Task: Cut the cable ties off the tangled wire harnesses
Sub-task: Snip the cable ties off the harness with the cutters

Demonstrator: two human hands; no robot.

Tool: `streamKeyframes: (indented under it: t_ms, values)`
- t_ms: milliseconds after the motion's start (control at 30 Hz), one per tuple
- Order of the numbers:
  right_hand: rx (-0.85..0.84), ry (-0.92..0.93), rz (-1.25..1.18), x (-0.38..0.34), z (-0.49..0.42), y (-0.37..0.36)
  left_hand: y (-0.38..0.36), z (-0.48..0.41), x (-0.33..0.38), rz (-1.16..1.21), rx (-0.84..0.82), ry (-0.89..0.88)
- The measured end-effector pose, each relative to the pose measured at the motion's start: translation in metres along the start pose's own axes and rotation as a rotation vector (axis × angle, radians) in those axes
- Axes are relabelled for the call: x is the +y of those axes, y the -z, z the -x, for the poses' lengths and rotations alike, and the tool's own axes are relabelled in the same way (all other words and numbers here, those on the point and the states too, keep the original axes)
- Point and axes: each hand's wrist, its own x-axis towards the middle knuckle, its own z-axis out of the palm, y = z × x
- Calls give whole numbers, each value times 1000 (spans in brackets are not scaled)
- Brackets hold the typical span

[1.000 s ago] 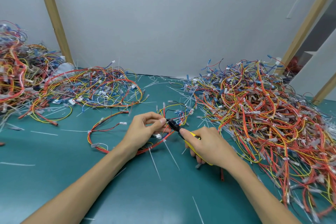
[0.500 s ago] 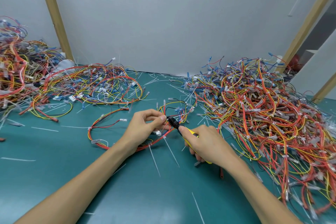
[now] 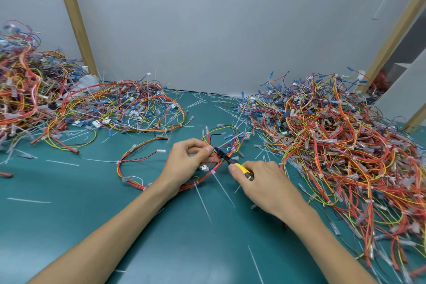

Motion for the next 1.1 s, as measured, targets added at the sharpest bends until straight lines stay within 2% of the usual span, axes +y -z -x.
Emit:
streamKeyframes:
  t_ms: [167,400,533,600,667,733,833,967,1100]
  values:
    - [17,16,-10,-6,3,0,-5,1,-1,-9,88,-20]
    - [14,-43,-40,-6,3,-5,-5,0,-5,3,81,-2]
    - [47,-53,46,-5,2,-10,-5,0,-4,-24,95,-24]
    - [79,-78,-110,-6,-2,-10,-7,0,-4,-44,99,-46]
    - [101,-170,-523,-5,-8,-7,-8,0,-4,-70,102,-59]
    - [129,-229,-753,2,-12,-3,-6,0,-4,-95,104,-76]
    - [205,-118,-585,15,-11,-4,0,-2,0,-136,17,-97]
    - [280,-42,-398,19,-12,-7,14,-1,9,-483,-207,-220]
    - [355,-38,-393,22,-13,-12,33,0,19,-643,-178,-314]
